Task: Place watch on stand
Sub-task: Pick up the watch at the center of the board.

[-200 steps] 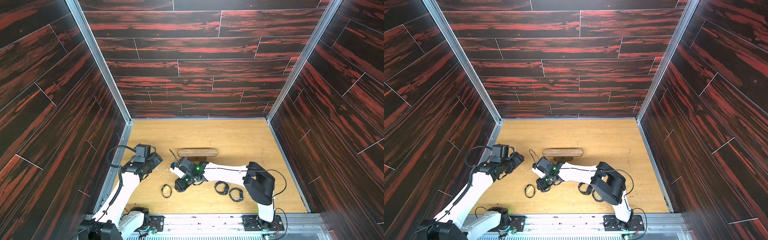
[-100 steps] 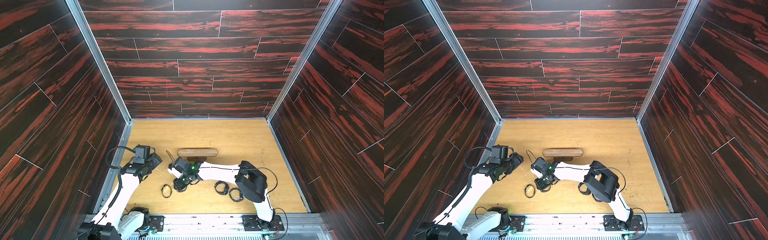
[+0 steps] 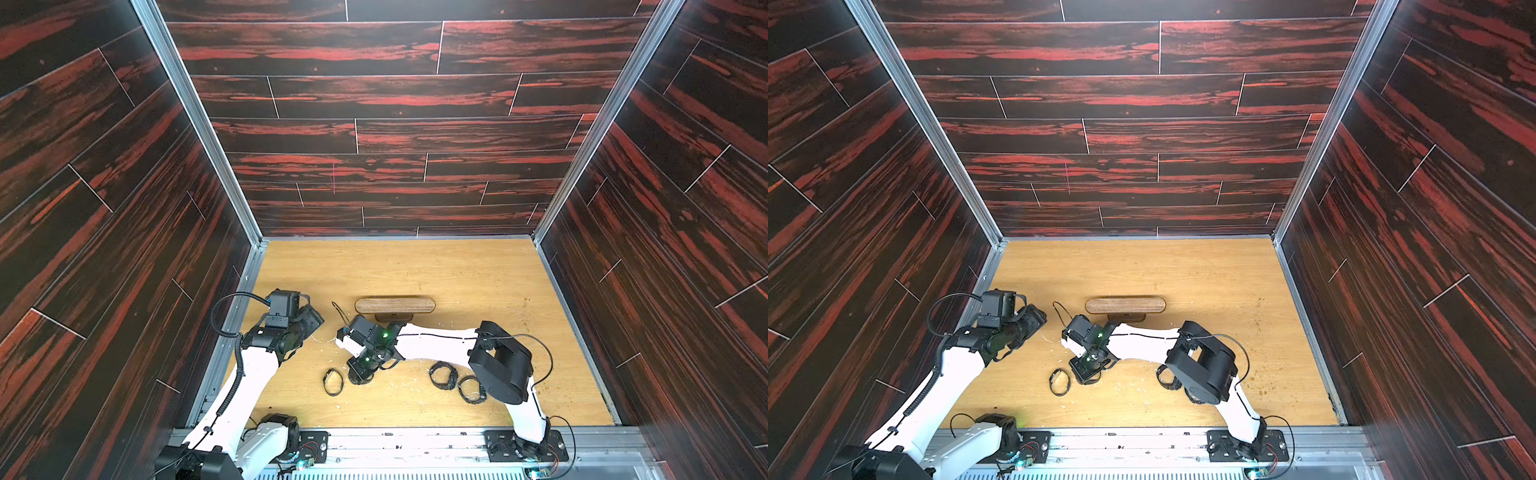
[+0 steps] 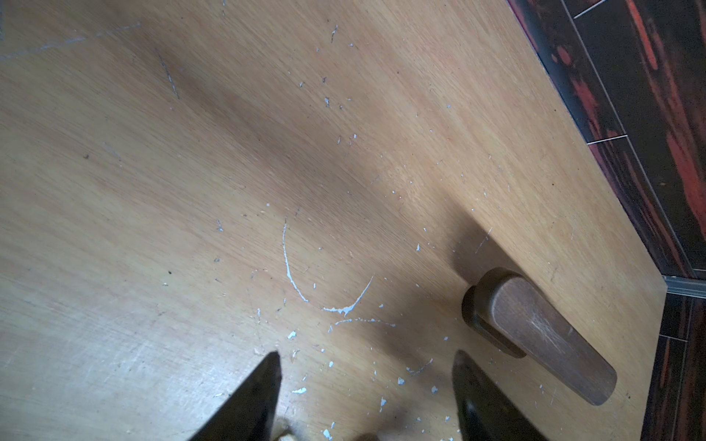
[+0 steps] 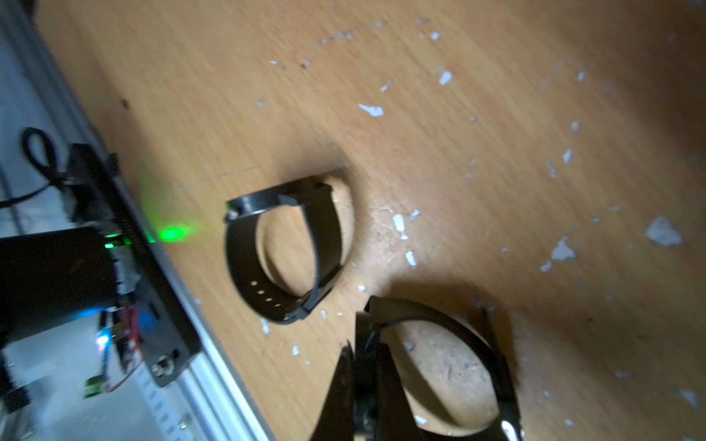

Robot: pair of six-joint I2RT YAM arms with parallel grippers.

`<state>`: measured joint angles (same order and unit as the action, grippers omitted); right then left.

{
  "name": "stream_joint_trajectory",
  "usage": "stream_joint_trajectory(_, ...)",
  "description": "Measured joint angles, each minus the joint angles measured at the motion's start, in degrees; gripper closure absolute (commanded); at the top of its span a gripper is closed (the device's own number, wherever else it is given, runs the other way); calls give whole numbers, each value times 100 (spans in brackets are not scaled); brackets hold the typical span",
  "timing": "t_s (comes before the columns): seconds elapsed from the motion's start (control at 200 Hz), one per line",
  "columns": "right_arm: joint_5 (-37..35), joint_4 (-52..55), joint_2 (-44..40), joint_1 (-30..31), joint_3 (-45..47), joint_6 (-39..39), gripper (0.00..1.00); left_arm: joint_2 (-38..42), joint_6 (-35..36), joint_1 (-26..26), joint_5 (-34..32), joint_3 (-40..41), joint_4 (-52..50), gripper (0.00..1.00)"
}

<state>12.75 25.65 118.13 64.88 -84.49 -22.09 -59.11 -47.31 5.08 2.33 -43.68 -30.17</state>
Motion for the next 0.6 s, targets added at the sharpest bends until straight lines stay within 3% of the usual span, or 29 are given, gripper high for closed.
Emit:
stream_joint_trajectory(0.296,861,-227,-975,-745,195,-306,100,-15,262,0,267,-643,-13,26)
stream_joint_trajectory(0.601,1637,-291,-1751,-1932,195,-723,100,-855,420,-4,1421,-1390,378,29)
